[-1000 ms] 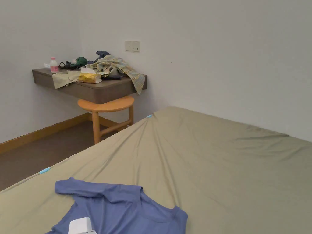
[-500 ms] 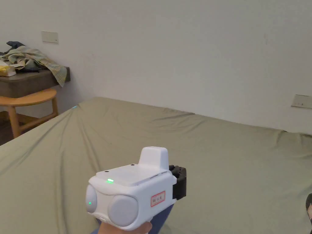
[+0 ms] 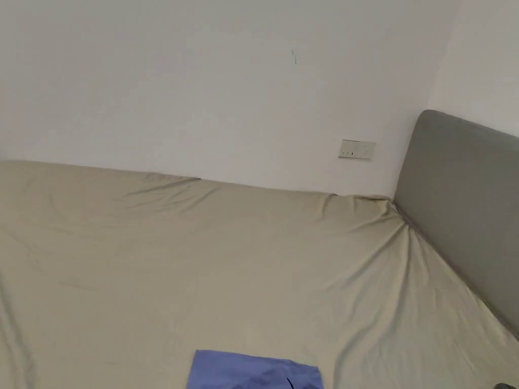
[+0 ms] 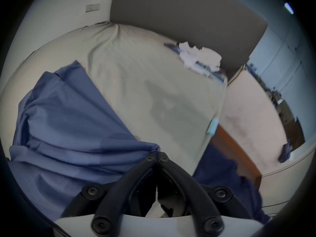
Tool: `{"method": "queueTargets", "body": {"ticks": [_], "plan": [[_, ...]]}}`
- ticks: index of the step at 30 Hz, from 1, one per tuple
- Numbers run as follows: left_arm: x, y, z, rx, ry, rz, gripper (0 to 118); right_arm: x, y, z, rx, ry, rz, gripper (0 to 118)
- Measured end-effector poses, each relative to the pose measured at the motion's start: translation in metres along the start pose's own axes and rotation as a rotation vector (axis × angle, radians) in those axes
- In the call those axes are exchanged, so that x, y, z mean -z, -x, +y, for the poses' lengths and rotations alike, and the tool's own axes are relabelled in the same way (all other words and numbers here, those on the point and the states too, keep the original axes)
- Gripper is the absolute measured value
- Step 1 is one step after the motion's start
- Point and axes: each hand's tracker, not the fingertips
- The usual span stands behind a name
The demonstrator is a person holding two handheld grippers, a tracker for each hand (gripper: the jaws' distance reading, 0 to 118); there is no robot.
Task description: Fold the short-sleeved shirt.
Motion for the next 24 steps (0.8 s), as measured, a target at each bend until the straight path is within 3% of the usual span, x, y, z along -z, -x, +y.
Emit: {"method": "queueTargets", "body": {"ticks": [1, 2, 3, 6, 9, 11, 13, 14, 15, 17, 18, 24], "plan": [[-0.006, 0.006, 0.003, -0.034, -0.031, -0.002, 1, 0.000, -0.003, -0.001, 0.005, 0.000, -0.005, 0], [-0.022, 0.017, 0.008, -0.105, -0.083, -0.014, 11, 0.001, -0.005, -0.002, 0.009, 0.000, -0.007, 0], [-0.046, 0.031, 0.010, -0.151, -0.133, -0.027, 32, 0.003, -0.006, -0.002, 0.012, 0.000, -0.008, 0], [-0.138, 0.067, 0.017, -0.200, -0.390, 0.093, 76, 0.008, -0.005, -0.003, 0.026, -0.014, 0.006, 0], [-0.236, 0.098, -0.004, -0.241, -0.679, 0.375, 93, 0.012, 0.003, -0.003, 0.023, -0.030, 0.028, 1], [-0.284, 0.108, -0.032, -0.270, -0.807, 0.601, 95, 0.015, 0.009, -0.004, 0.027, -0.038, 0.051, 1], [-0.319, 0.113, -0.067, -0.308, -0.889, 0.827, 92, 0.020, 0.014, -0.006, 0.031, -0.037, 0.068, 1], [-0.333, 0.115, -0.086, -0.333, -0.905, 0.941, 85, 0.022, 0.018, -0.007, 0.032, -0.037, 0.077, 1], [-0.340, 0.113, -0.104, -0.369, -0.901, 1.050, 63, 0.024, 0.021, -0.008, 0.035, -0.034, 0.089, 1], [-0.351, 0.112, -0.141, -0.439, -0.866, 1.156, 8, 0.027, 0.027, -0.011, 0.038, -0.029, 0.107, 1], [-0.354, 0.114, -0.158, -0.482, -0.836, 1.177, 0, 0.028, 0.030, -0.013, 0.037, -0.022, 0.115, 1], [-0.340, 0.125, -0.200, -0.613, -0.664, 1.034, 0, 0.033, 0.041, -0.022, 0.021, 0.033, 0.142, 1]]}}
